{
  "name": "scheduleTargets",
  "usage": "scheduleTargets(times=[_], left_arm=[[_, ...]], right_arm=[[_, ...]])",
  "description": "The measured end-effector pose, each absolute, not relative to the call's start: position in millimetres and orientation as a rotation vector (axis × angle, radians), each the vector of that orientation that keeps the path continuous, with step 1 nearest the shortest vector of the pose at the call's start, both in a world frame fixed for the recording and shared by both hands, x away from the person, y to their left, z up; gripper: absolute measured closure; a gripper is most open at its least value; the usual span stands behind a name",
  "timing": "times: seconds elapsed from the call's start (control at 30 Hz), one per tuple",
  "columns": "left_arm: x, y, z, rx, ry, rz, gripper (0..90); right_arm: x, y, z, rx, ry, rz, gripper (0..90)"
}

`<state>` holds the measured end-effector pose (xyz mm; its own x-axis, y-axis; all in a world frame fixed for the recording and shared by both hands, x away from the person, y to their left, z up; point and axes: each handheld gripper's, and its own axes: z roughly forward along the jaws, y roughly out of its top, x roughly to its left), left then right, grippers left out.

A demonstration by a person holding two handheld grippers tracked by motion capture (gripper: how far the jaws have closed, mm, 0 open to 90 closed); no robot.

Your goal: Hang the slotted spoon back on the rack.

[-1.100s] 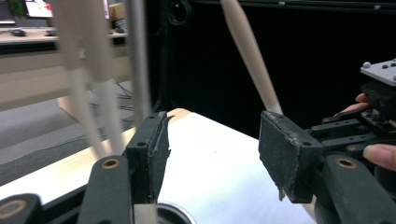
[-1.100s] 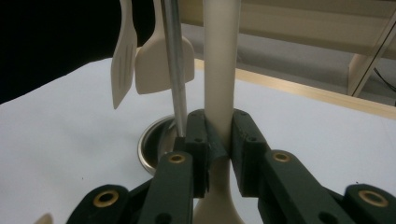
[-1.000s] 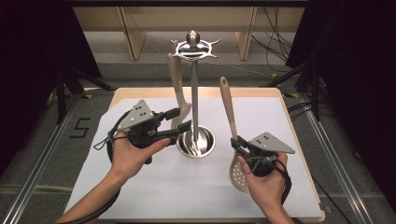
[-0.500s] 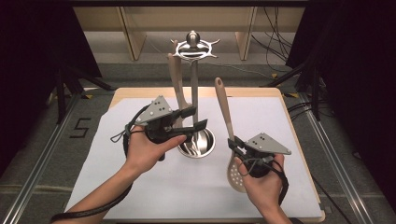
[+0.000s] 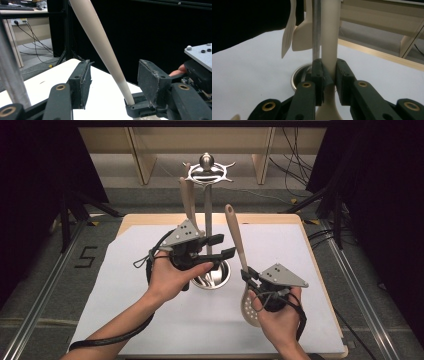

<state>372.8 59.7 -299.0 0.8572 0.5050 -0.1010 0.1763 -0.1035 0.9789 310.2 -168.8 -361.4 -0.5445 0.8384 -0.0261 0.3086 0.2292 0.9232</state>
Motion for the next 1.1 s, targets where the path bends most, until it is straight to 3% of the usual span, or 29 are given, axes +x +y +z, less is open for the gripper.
scheduleTargets(times=[0.63,0.83,1.1], left_arm=[[383,50,-298,1.667,0.575,0.232,47.1],[383,47,-298,1.664,0.569,0.226,51.4],[382,49,-299,1.652,0.566,0.219,63.5]], right_arm=[[306,-162,-361,1.025,1.982,1.298,79.3],[305,-159,-362,0.996,1.994,1.297,79.3],[304,-155,-363,0.971,1.995,1.311,79.3]])
